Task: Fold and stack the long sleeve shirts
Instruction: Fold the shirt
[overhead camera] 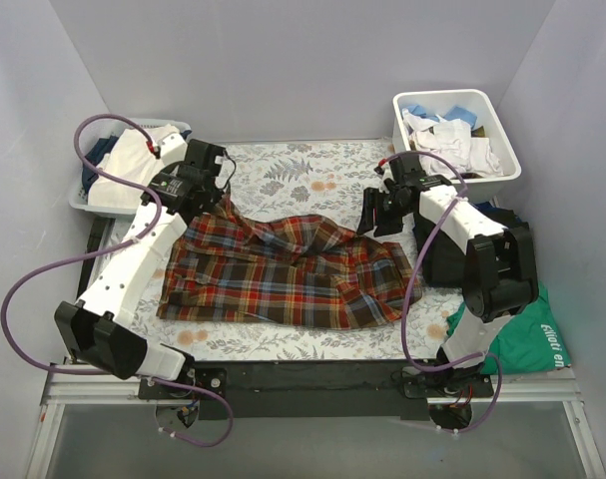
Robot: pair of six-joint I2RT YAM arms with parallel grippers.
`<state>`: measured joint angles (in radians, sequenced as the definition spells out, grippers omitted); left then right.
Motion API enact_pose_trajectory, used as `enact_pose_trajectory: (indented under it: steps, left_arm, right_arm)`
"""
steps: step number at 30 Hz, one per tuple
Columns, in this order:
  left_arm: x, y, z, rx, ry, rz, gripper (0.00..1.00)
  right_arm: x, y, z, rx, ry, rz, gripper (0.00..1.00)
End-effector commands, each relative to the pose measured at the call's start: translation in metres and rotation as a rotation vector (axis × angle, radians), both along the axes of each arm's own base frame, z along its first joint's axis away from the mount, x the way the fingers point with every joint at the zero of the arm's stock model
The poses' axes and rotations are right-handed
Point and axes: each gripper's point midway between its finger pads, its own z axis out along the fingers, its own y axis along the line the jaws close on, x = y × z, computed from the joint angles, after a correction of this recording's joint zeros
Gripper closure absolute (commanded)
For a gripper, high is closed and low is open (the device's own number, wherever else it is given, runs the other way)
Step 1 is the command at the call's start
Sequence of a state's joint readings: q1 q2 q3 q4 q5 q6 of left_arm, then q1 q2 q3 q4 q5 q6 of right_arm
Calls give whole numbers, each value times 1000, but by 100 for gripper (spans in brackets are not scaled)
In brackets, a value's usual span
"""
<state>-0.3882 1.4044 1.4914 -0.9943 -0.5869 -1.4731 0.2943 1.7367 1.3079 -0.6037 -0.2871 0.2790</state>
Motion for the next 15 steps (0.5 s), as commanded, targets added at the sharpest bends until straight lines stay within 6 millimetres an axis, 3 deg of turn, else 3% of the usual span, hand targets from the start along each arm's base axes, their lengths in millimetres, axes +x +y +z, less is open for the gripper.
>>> enact_pose_trajectory:
  steps: [1, 8, 12, 15]
  left_arm:
    - [15, 34, 24, 93, -90, 134, 80]
    - [37, 56, 12, 110, -102, 166, 80]
    - [47, 65, 22, 115, -124, 180, 80]
    - [42, 77, 31, 142, -135, 215, 81]
  right_arm:
    - [7, 10, 12, -16, -52, 39, 39]
    - [5, 3, -2, -81, -35, 39, 39]
    - [4, -5, -20, -162, -20, 47, 39]
    - [9, -12, -23, -207, -29, 22, 39]
